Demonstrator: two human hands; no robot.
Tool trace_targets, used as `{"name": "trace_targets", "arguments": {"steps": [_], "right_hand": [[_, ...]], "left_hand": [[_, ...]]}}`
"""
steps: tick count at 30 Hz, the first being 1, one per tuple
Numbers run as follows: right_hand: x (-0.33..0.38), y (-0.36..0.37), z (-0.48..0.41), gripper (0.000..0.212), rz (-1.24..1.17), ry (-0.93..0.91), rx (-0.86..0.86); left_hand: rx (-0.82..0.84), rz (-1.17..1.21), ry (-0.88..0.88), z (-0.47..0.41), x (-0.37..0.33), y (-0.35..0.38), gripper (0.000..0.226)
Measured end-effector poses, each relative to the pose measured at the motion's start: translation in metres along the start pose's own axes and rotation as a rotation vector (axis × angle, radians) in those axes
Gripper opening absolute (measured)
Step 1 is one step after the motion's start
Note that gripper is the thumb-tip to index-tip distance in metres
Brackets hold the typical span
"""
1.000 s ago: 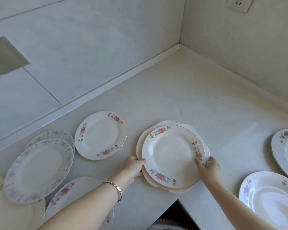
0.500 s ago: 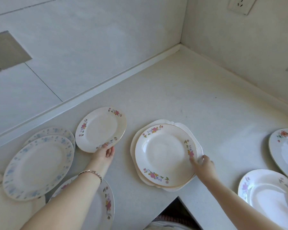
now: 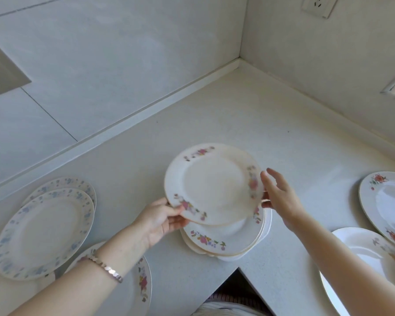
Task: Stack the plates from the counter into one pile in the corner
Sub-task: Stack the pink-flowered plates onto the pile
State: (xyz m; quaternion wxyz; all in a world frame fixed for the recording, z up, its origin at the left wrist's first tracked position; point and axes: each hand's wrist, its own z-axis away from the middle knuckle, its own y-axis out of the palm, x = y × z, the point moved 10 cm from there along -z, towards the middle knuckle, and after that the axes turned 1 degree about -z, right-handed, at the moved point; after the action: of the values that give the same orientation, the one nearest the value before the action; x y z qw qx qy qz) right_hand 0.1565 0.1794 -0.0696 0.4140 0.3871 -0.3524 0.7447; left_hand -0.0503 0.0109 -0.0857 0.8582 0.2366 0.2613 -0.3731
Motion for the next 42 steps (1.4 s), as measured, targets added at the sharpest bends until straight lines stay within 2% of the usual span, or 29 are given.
{"name": "trace_targets", "arguments": {"steps": [2,3,6,8,12,16,19,22,23,24,26,27,29,35,42], "right_hand": [[-0.015,-0.006,0.003,0.047,0.258,-0.015,-0.033],[-0.028,-0.009,0.006,0.051,0.304,-0.001,-0.040],[-0.071,-0.008,0.020,0.075,0.241,0.116,-0.024],[-0.090,-0.005,0.024,0.080,0.236,0.160,-0.033],[-0.107,0.007,0.025,0.075,0.260,0.168,-0.042],[-0.104,0.010,0.024,0.072,0.429,0.122,-0.066],[-0.096,0.011,0.025,0.064,0.554,0.081,-0.066],[-0.086,0.007,0.023,0.066,0.665,0.043,-0.090],[-0.084,0.007,0.023,0.073,0.674,0.015,-0.088],[-0.083,0.009,0.023,0.086,0.682,-0.013,-0.064],[-0.084,0.021,0.027,0.117,0.755,-0.047,0.069],[-0.085,0.028,0.029,0.127,0.839,-0.068,0.137],[-0.087,0.035,0.030,0.135,0.997,-0.116,0.202],[-0.089,0.038,0.027,0.139,1.097,-0.131,0.209],[-0.084,0.029,0.026,0.138,1.047,-0.160,0.166]], "left_hand": [[0.044,-0.112,-0.069,-0.006,0.019,0.009,0.015],[0.049,-0.147,-0.096,-0.010,0.028,0.010,0.014],[0.003,-0.249,-0.114,-0.022,0.045,0.003,0.014],[-0.020,-0.332,-0.104,-0.029,0.048,-0.003,0.012],[-0.059,-0.541,-0.086,-0.036,0.047,-0.020,0.007],[-0.095,-0.838,-0.048,-0.045,0.043,-0.031,0.025],[-0.121,-0.921,-0.018,-0.051,0.038,-0.032,0.029],[-0.186,-1.170,0.132,-0.050,0.019,-0.027,0.031],[-0.200,-1.235,0.210,-0.049,0.012,-0.024,0.044],[-0.172,-1.258,0.267,-0.049,0.010,-0.018,0.068],[-0.032,-1.351,0.270,-0.048,0.023,-0.004,0.124],[0.017,-1.468,0.267,-0.047,0.031,0.002,0.139],[0.027,-1.621,0.319,-0.048,0.041,0.008,0.146],[-0.021,-1.429,0.455,-0.055,0.042,0.009,0.149],[-0.025,-1.359,0.480,-0.054,0.039,0.009,0.146]]}}
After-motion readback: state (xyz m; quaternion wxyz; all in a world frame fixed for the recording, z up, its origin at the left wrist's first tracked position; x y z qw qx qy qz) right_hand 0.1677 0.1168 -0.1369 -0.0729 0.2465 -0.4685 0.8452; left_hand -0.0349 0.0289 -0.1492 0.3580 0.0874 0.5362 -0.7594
